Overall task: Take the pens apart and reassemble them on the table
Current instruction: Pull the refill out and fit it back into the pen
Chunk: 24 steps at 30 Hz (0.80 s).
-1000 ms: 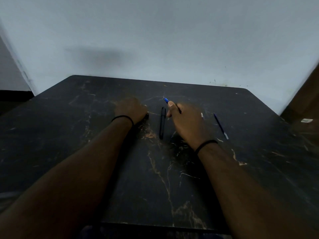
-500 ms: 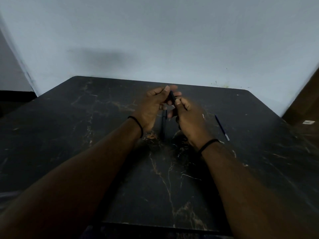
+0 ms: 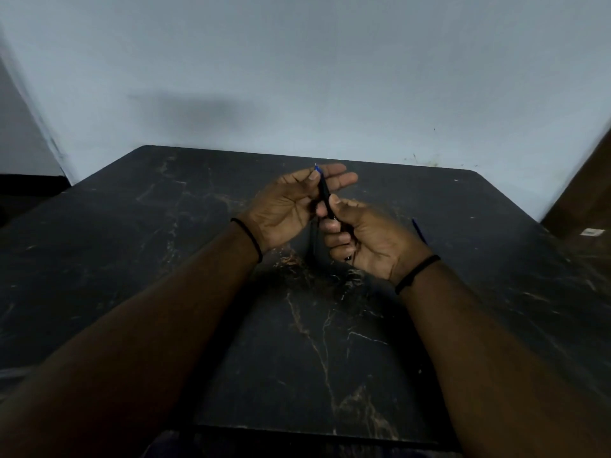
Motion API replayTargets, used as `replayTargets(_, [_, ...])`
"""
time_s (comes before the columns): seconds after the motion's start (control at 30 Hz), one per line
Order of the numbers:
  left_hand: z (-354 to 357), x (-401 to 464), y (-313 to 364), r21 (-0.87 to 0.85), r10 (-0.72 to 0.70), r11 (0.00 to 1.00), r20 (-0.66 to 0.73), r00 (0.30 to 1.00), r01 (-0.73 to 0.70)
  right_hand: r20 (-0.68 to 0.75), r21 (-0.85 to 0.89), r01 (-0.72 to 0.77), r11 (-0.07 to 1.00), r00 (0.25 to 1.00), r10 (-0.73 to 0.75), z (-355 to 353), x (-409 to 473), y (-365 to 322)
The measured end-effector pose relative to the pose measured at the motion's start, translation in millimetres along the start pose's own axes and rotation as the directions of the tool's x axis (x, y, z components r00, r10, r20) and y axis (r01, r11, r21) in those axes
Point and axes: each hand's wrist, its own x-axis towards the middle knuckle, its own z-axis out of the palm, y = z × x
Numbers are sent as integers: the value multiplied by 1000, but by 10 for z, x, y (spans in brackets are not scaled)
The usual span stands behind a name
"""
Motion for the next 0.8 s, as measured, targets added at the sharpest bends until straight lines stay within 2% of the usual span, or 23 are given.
replayTargets(0.2, [-22,0,33,-50,-5,999,107,994,10,229,116,-101,988,971,72,-67,-8,-16])
replayTargets(0.27, [-1,-3,33,-55,9,999,118,993,-3,234,101,-88,991,970,62,-73,1,-13])
replayTargets(0.43, [39,-10,8,-5,81,997,11,997,-81,80,-20,14,1000,997,-12,-22,38,9])
replayTargets(0.57, [47,20,-11,15,127,992,-23,992,-126,-26,-139,83,987,996,-87,21,42,7])
replayTargets(0.8, [56,34,-31,118,155,983,-148,977,-139,-204,-418,196,887,931,-302,88,82,86])
